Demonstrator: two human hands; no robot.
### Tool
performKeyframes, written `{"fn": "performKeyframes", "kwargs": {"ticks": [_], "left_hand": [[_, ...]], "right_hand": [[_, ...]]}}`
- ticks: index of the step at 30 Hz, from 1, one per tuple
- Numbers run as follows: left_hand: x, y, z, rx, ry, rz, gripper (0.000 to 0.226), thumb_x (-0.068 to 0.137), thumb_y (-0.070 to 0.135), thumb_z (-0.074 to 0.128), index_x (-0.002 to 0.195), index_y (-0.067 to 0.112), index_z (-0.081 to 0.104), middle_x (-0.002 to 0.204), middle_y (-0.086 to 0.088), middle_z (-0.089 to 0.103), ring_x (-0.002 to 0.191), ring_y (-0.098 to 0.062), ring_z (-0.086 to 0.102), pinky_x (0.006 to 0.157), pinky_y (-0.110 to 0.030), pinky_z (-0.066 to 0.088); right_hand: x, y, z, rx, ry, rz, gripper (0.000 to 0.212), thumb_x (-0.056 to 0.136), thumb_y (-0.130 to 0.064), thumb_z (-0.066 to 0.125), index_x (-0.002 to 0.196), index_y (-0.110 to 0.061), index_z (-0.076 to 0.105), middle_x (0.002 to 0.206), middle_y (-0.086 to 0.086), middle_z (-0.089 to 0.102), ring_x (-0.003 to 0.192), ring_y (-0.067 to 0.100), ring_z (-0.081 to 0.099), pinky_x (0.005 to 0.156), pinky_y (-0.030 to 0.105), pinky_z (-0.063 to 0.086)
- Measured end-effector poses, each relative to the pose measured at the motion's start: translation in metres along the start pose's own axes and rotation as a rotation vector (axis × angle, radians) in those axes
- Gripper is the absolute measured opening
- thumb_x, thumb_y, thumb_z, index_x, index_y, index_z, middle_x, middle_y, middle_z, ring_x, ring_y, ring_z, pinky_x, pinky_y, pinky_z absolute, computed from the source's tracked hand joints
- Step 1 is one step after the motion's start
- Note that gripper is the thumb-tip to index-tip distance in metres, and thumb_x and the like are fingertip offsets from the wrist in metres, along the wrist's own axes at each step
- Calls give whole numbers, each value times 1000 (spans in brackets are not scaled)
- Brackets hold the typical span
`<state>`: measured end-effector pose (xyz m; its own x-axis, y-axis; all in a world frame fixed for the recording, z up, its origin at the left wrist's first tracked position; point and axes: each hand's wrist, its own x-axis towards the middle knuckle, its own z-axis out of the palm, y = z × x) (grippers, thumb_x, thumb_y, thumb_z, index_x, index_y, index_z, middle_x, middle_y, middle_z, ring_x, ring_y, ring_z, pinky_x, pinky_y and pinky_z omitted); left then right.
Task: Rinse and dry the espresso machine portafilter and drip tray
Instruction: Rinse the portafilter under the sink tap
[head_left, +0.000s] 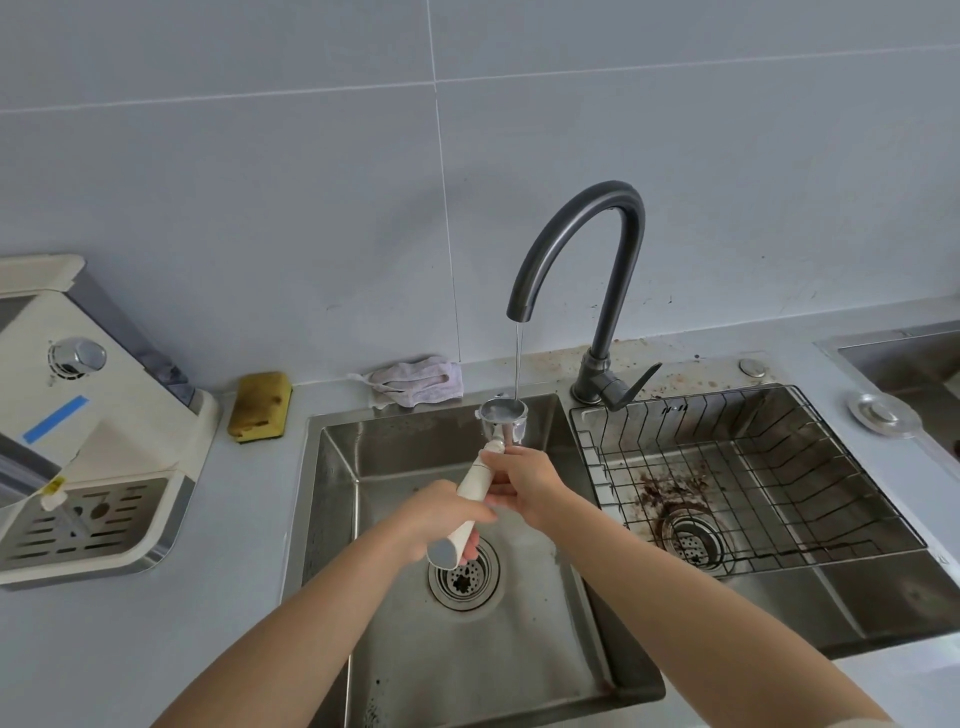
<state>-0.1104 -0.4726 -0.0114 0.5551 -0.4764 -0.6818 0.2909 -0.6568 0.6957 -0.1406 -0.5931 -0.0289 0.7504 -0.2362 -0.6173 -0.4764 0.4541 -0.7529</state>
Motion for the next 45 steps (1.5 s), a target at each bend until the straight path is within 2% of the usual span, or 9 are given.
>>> {"fn": "performKeyframes", "kwargs": {"ticks": [6,10,14,19,21,30,36,40,45], "left_hand": [[-2,-4,10,-315,-106,-35,19,86,5,58,103,1,52,58,-9,52,36,-12,52,39,-20,45],[1,-8,18,-432,-158,-20,37,86,3,57,121,-3,47,54,-7,55,38,-12,52,41,-21,45],[3,-7,25,-470,-199,23,20,86,1,55,106,2,54,55,-6,54,41,-13,51,43,-22,45],[12,-11,34,-435,-193,90,39,85,-1,55,123,1,47,63,-8,51,43,-16,52,45,-26,47],[15,-10,35,-407,-183,125,34,85,-2,56,118,7,51,65,-8,50,43,-16,52,47,-27,47],[25,-9,35,-171,-26,237,42,82,1,60,120,13,49,66,-4,51,44,-13,52,49,-26,45],[30,-8,35,-91,119,255,38,82,5,62,116,14,48,78,-1,54,48,-13,52,47,-22,44],[31,-9,33,-76,188,254,29,81,6,62,103,18,46,72,1,51,48,-14,50,48,-22,43],[28,-10,29,-145,159,248,28,80,-1,58,99,17,47,65,-5,49,44,-15,47,42,-23,41]], "right_hand": [[-2,0,-7,-77,74,-28,26,84,-10,66,106,-1,56,73,10,61,56,17,61,39,19,47],[-5,-2,-12,-114,93,-67,31,82,-13,69,109,-4,55,74,8,61,55,14,60,41,18,48],[-3,-2,-18,-129,112,-110,42,81,-15,70,118,-6,53,82,6,63,63,14,63,47,18,51],[2,-2,-24,-137,119,-174,54,81,-14,70,130,-10,48,100,8,64,75,15,64,56,21,54],[3,-2,-25,-121,99,-200,55,82,-12,68,132,-10,47,107,10,62,76,15,64,56,20,53],[7,-7,-27,-87,21,-240,46,89,-6,58,132,-16,49,90,11,58,74,16,61,62,22,53],[12,-11,-27,-33,-26,-224,40,91,-1,53,129,-11,50,87,8,59,80,19,60,79,33,53],[14,-12,-24,-25,-41,-211,40,91,-1,52,129,-12,49,90,8,60,80,19,61,72,30,54],[13,-14,-23,-37,-32,-199,32,91,-5,55,121,-13,50,86,3,61,74,17,61,63,26,50]]}}
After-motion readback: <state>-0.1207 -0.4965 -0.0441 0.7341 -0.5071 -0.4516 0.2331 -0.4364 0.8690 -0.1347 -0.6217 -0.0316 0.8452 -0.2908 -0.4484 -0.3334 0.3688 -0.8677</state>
